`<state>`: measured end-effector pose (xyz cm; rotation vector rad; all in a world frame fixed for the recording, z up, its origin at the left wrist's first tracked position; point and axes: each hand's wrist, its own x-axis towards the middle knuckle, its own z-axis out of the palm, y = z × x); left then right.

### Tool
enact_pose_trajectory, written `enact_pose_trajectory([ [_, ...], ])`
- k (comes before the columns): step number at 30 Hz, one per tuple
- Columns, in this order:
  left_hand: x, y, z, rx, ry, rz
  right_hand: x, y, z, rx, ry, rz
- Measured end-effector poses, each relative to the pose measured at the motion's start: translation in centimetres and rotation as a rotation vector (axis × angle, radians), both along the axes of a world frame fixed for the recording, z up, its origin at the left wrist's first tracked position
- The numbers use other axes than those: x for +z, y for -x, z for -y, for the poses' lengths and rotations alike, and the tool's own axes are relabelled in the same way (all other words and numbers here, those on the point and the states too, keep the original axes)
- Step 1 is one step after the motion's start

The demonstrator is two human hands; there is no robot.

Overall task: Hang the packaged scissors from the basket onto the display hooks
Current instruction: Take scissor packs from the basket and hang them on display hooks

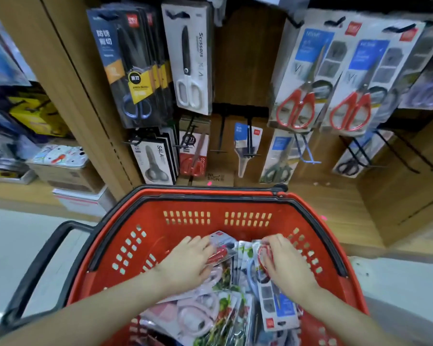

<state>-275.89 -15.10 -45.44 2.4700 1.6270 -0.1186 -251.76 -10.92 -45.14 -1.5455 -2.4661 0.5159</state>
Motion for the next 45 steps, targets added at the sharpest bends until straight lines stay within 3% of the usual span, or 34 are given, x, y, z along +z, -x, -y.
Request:
enact_pose_trajectory([
  [4, -4.1, 1.2, 2.5, 0.126, 0.239, -0.006, -4.6, 1.5, 3.2, -0.051, 0.419, 0.003],
  [7, -6.2, 2.1, 3.6, 0.247, 0.383, 0.086, -6.7, 2.8, 5.0, -0.1, 0.695, -0.14],
  [17, -7.3, 2.1, 5.5, 0.333, 0.435, 0.134, -6.7, 5.6, 3.9, -0.215, 0.671, -0.162],
  [24, -7.1, 2.2, 6.4, 0.402, 0.416, 0.184, -6.0, 7.0, 2.8, -0.434, 0.798, -0.234],
  [30, -5.5, 1.9, 6.4, 0.538, 0.35, 0.227, -1.0, 4.0, 2.6, -0.614, 0.993, -0.566],
  [36, -3.5, -0.7, 6.3, 0.706, 0.363, 0.535, 4.8, -0.9, 2.1, -0.531, 0.873, -0.674],
  [45, 0.2, -7.3, 5.0, 1.096, 0.66, 1.313, 8.2, -4.0, 5.4, -0.584, 0.649, -0.875],
])
